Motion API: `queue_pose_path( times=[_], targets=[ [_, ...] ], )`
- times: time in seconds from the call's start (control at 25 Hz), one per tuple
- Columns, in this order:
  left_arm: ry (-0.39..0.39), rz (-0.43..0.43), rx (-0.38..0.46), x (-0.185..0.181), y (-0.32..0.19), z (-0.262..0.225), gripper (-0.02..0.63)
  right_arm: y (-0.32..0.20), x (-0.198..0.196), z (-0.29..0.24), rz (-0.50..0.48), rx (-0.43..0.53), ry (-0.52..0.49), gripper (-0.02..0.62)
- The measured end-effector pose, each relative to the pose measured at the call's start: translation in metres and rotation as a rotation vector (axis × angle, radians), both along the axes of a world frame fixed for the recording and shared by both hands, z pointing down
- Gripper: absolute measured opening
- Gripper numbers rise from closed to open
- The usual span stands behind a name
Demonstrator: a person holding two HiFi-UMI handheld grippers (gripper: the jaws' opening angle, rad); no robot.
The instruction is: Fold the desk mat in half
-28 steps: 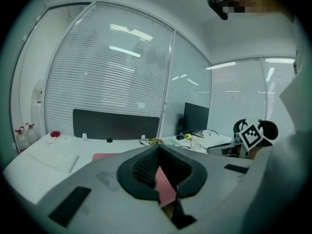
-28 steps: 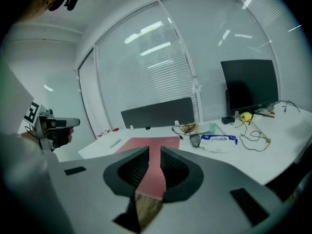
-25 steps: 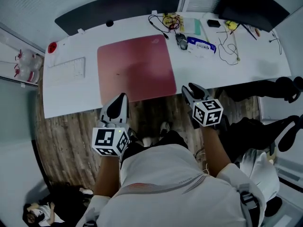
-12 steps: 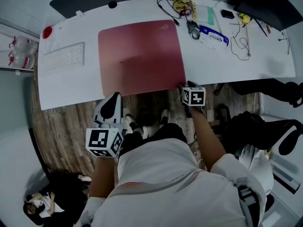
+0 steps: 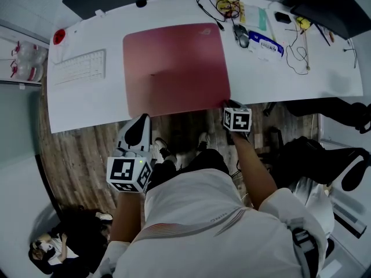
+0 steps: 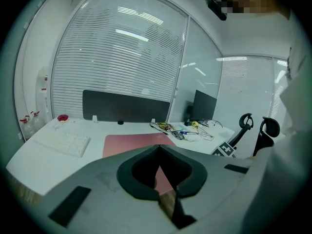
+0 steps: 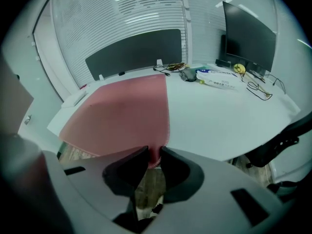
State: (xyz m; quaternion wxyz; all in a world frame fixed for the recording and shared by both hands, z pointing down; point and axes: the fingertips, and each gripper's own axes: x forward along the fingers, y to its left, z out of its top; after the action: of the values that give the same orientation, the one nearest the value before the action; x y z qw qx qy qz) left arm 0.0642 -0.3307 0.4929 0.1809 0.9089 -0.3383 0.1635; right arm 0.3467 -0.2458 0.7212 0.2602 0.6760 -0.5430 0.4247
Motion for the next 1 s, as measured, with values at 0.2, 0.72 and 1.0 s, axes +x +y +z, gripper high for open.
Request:
queue_pose_path(
  times=[0.2, 0.72, 1.0],
  targets=[
    [0.009, 0.006, 0.008, 0.000, 0.005, -0.003, 0.012, 0.001, -0.004, -0.005, 0.010, 0.059, -0.007, 0.081],
    [0.054, -0.118, 0.053, -0.062, 0.002, -0.020, 0.012, -0.068, -0.101, -0.119, -0.270, 0.346, -0.012, 0.078],
    [0.058, -0.259, 0.060, -0.141, 0.009, -0.021, 0.012, -0.110, -0.201, -0.117, -0.459, 0.348, -0.053, 0.080]
  ],
)
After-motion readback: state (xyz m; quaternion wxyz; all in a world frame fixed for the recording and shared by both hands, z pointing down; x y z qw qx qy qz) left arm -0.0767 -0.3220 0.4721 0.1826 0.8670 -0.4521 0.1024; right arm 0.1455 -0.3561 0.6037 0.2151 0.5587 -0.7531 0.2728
